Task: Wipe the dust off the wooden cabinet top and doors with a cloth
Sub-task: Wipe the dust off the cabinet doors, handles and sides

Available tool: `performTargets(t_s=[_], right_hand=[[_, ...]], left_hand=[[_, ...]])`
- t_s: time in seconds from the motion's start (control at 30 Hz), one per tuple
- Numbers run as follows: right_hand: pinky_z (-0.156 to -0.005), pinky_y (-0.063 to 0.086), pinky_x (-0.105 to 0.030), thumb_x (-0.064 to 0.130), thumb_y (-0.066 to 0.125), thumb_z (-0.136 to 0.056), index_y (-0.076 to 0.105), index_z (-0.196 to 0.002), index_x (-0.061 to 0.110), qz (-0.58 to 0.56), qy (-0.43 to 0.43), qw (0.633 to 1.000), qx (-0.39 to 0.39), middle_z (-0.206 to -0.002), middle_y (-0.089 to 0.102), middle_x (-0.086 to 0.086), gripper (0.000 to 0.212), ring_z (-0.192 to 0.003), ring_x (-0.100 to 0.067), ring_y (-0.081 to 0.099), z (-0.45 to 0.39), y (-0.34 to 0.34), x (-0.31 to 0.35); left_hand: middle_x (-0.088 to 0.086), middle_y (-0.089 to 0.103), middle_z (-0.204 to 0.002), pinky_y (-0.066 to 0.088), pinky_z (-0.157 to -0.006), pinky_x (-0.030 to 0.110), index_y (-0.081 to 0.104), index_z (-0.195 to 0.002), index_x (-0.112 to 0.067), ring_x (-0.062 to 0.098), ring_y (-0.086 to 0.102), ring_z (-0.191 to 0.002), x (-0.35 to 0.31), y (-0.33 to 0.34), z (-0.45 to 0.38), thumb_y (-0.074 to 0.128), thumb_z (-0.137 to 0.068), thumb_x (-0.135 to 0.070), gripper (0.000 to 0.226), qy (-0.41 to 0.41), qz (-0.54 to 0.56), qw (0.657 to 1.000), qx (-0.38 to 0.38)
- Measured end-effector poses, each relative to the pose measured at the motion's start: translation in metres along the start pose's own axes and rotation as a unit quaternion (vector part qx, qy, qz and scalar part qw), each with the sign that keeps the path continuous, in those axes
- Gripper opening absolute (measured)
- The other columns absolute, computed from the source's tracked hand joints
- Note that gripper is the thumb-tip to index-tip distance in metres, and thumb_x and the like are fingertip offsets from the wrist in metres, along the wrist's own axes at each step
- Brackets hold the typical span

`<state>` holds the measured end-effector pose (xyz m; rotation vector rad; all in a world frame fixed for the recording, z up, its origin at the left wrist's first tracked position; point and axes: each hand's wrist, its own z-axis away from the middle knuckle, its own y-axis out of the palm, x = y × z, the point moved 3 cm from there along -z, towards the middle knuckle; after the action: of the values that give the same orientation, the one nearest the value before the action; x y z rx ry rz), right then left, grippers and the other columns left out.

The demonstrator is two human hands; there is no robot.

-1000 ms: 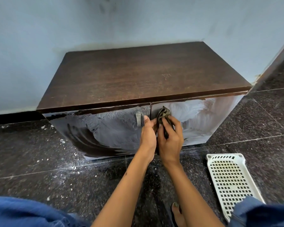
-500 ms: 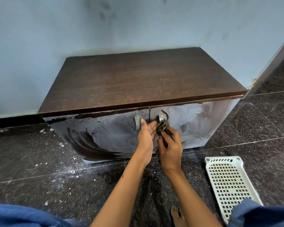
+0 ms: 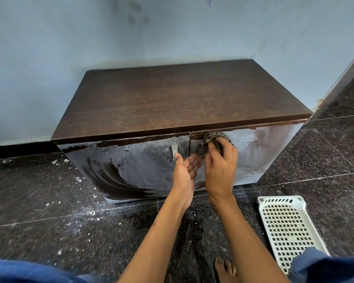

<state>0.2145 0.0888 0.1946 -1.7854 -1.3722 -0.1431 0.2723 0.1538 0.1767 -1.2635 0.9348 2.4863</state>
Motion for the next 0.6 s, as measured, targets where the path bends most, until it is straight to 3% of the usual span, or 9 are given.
performTargets(t_s=[0.07,0.1,0.13,0.23,0.37,0.43,0.53,0.6], right_hand=[[-0.086,0.048,-0.042,-0.002,0.062,-0.085,0.068,-0.105,-0.004,0.008,0.021,0.999,-0.027,-0.114,0.060,-0.016,0.021,-0.106,-0.027,0.052,0.002,0.001,0.000],[-0.086,0.048,-0.039,0.000,0.061,-0.087,0.067,-0.106,-0.003,-0.010,0.017,1.000,-0.020,-0.113,0.059,-0.012,0.021,-0.108,-0.019,0.050,0.002,0.004,0.006],[-0.085,0.048,-0.037,0.003,0.062,-0.088,0.066,-0.107,-0.001,-0.017,-0.014,1.000,0.002,-0.112,0.059,-0.009,0.020,-0.108,-0.012,0.049,0.003,0.007,0.012],[-0.079,0.049,-0.039,0.006,0.066,-0.085,0.068,-0.102,0.000,0.035,-0.131,0.990,0.036,-0.112,0.063,-0.012,0.018,-0.101,-0.026,0.056,0.006,0.008,0.018],[-0.086,0.048,-0.043,-0.001,0.061,-0.086,0.068,-0.106,-0.003,-0.013,0.036,0.998,-0.047,-0.116,0.061,-0.016,0.021,-0.105,-0.028,0.051,0.000,-0.002,0.002],[-0.086,0.047,-0.042,0.003,0.061,-0.088,0.067,-0.109,-0.003,-0.022,-0.007,1.000,-0.020,-0.116,0.061,-0.013,0.022,-0.107,-0.020,0.048,0.001,0.003,0.015],[-0.081,0.050,-0.039,0.009,0.068,-0.082,0.068,-0.105,0.000,0.034,-0.166,0.985,0.038,-0.113,0.064,-0.013,0.025,-0.102,-0.028,0.058,0.006,0.010,0.028],[-0.082,0.049,-0.042,0.007,0.065,-0.085,0.069,-0.104,0.001,0.007,-0.089,0.996,0.009,-0.114,0.064,-0.010,0.020,-0.104,-0.022,0.055,0.002,0.006,0.017]], left_hand=[[0.015,0.055,-0.132,0.034,-0.109,0.033,0.049,-0.129,-0.002,0.023,0.050,-0.125,0.001,0.000,-0.001,0.010,-0.100,-0.045,0.066,0.000,-0.004,1.000,0.001],[0.015,0.057,-0.129,0.037,-0.106,0.033,0.052,-0.127,-0.003,0.022,0.053,-0.121,0.003,-0.001,-0.002,0.011,-0.100,-0.046,0.065,-0.001,-0.001,1.000,0.000],[0.014,0.060,-0.123,0.042,-0.101,0.032,0.055,-0.123,-0.006,0.021,0.056,-0.115,0.004,-0.002,-0.001,0.012,-0.100,-0.047,0.064,-0.002,0.004,1.000,0.000],[0.013,0.063,-0.119,0.045,-0.097,0.031,0.057,-0.122,-0.007,0.021,0.058,-0.112,0.006,-0.003,0.001,0.012,-0.100,-0.048,0.064,-0.012,0.011,1.000,0.004],[0.013,0.052,-0.135,0.030,-0.112,0.033,0.047,-0.132,-0.002,0.022,0.046,-0.128,0.002,-0.002,0.001,0.009,-0.100,-0.047,0.067,-0.003,-0.012,1.000,0.012],[0.012,0.059,-0.126,0.036,-0.108,0.034,0.056,-0.121,-0.004,0.021,0.052,-0.121,0.003,-0.001,0.003,0.012,-0.100,-0.047,0.065,-0.002,-0.001,1.000,0.011],[0.007,0.067,-0.107,0.044,-0.093,0.029,0.064,-0.100,-0.011,0.017,0.060,-0.105,0.006,0.000,0.004,0.017,-0.101,-0.044,0.058,-0.011,0.048,0.999,0.017],[0.010,0.064,-0.117,0.044,-0.097,0.031,0.060,-0.111,-0.010,0.019,0.057,-0.111,0.004,-0.001,0.005,0.013,-0.100,-0.047,0.061,-0.012,0.012,0.999,0.028]])
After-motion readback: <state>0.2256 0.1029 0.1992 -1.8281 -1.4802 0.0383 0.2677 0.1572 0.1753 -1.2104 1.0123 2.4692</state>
